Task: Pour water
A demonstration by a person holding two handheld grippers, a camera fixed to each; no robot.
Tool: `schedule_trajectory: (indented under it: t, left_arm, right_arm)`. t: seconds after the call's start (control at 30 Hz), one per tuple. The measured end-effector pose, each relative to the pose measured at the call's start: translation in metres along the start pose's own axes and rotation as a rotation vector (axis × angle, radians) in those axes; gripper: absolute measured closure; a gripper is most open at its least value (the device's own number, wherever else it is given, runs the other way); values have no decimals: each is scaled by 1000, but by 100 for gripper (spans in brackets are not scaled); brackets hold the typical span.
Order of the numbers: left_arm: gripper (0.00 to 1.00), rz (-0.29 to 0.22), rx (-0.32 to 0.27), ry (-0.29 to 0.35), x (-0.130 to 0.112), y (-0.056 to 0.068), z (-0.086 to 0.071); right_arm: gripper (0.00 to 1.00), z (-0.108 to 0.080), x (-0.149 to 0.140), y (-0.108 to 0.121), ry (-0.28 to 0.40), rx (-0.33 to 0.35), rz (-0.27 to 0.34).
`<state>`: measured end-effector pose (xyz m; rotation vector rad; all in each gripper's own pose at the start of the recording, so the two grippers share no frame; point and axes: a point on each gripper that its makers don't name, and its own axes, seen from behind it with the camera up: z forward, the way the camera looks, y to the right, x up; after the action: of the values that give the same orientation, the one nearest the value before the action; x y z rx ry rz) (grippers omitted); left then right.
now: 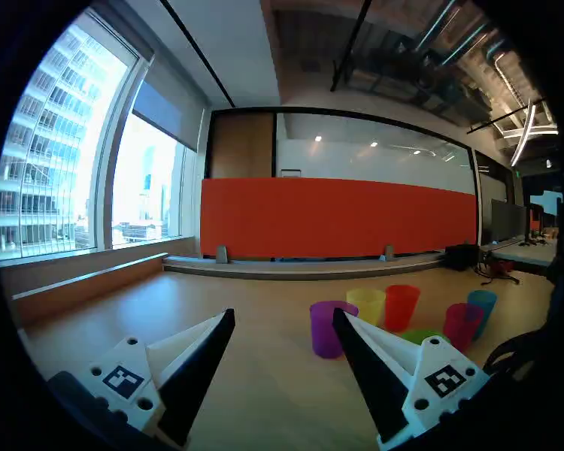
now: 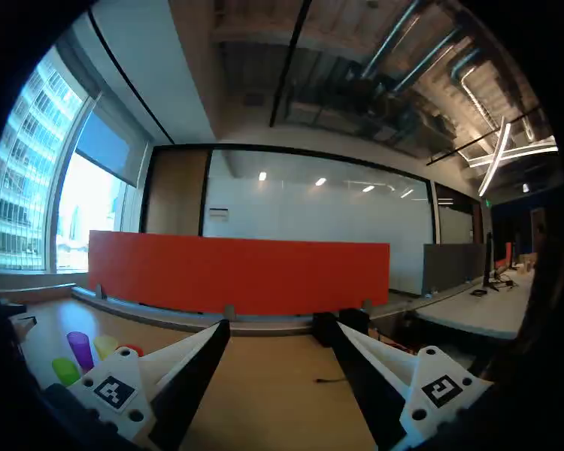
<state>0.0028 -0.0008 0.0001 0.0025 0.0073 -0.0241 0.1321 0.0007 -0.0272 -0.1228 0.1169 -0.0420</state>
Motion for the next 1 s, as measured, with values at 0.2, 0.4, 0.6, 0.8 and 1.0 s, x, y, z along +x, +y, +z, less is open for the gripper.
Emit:
schedule_trajectory:
  t: [0.2, 0.4, 0.6, 0.8, 1.0]
  left_arm:
    - [3, 13, -2, -7, -2, 1, 1]
    - [3, 18, -5, -6, -3, 2, 1]
    - [3, 24, -7, -6, -3, 2, 1]
    - [3, 23, -6, -7, -2, 2, 1]
    - [3, 24, -6, -7, -2, 1, 1]
  right_arm:
    - [0, 1, -4, -1, -5, 2, 0]
    - [0, 1, -4, -1, -5, 2, -1]
    - [0, 1, -3, 1, 1, 2, -9]
    - [0, -2, -3, 4, 7, 6, -14]
    - [0, -4, -3, 6, 21, 21, -21]
